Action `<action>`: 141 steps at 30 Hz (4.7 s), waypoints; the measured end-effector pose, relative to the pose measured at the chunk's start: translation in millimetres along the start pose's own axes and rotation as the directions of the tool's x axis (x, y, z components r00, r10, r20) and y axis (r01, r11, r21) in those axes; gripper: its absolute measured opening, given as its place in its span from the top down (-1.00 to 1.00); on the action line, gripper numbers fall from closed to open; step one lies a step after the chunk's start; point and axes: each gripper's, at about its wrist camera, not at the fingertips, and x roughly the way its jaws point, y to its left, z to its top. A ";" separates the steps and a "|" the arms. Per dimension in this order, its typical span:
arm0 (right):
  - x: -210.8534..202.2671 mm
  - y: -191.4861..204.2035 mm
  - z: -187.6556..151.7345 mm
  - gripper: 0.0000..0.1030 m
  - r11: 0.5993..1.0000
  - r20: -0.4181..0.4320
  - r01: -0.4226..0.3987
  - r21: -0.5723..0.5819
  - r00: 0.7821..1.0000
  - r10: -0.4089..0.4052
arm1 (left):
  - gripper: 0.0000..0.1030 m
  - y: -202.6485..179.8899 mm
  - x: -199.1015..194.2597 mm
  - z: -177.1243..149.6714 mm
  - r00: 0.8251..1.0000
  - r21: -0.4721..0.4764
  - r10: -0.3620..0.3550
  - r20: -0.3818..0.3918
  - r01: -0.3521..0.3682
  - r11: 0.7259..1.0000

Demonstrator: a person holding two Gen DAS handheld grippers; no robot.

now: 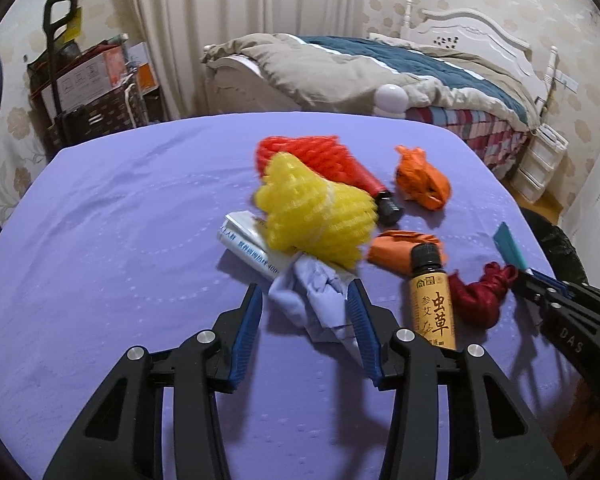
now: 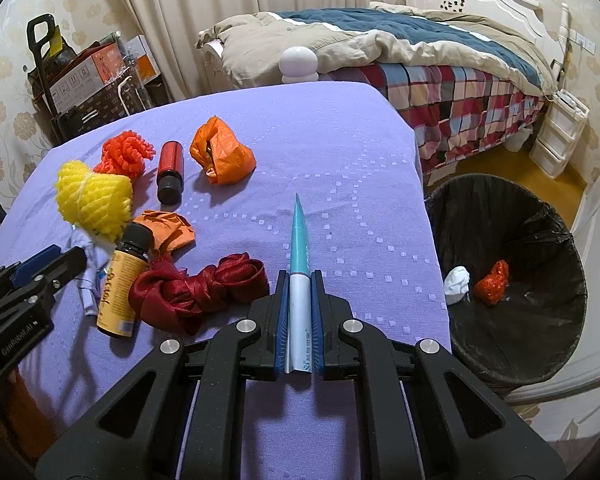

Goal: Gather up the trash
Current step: 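Close the left tool on the light blue cloth and lift it, then carry the tube and blue cloth over the trash bin with both tools, then open the left tool to drop the blue cloth while the right tool holds the tube over the bin, then open the right tool to drop the teal-and-white tube into the bin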

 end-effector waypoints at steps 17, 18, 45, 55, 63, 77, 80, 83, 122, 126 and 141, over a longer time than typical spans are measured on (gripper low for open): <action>0.3 -1.4 2.4 0.79 1.000 0.001 0.004 -0.004 1.000 -0.004 | -0.16 9.0 1.5 -8.7 0.999 -0.045 -0.002 -0.036 0.000 0.999; -0.1 -0.8 1.7 0.79 1.000 0.000 0.005 -0.005 1.000 -0.005 | -0.16 10.5 1.5 -9.3 0.999 -0.050 -0.006 -0.039 0.004 0.999; -1.6 -1.8 1.7 0.83 1.000 0.006 0.002 -0.001 1.000 -0.002 | 0.42 12.4 -3.2 -20.7 0.996 -0.037 -0.071 -0.055 0.069 0.997; -12.6 -4.8 -1.4 0.84 1.000 0.025 0.006 0.007 1.000 -0.006 | 0.42 10.2 -16.3 -22.7 0.998 -0.021 -0.064 -0.008 0.064 0.998; -26.6 -9.8 -2.5 0.84 1.000 0.053 0.014 0.022 0.998 -0.015 | 0.42 -3.4 -34.8 -11.4 0.995 0.015 -0.079 0.064 0.078 0.997; -65.6 -100.8 8.8 0.84 0.972 0.140 0.161 0.173 0.973 -0.186 | 0.42 -99.7 -25.7 34.1 0.958 0.135 -0.263 0.112 0.248 0.959; -64.4 -122.8 9.1 0.84 0.961 0.135 0.189 0.203 0.966 -0.219 | 0.42 -125.3 -16.3 41.9 0.953 0.168 -0.283 0.104 0.264 0.950; -59.6 -139.9 9.1 0.84 0.953 0.123 0.207 0.219 0.963 -0.238 | 0.42 -155.0 -4.2 48.6 0.950 0.207 -0.300 0.091 0.276 0.939; -32.0 -225.8 2.7 0.05 0.891 0.076 0.275 0.362 0.944 -0.322 | -0.26 -268.0 51.5 59.7 0.966 0.337 -0.254 0.052 0.223 0.915; -34.3 -223.5 0.9 -0.04 0.888 0.073 0.282 0.363 0.942 -0.329 | -0.39 -260.4 45.9 60.6 0.970 0.336 -0.232 0.074 0.194 0.921; -44.0 -155.2 -6.6 -0.16 0.934 0.087 0.220 0.282 0.964 -0.253 | -0.46 -183.7 16.5 44.2 0.988 0.284 -0.123 0.094 0.092 0.954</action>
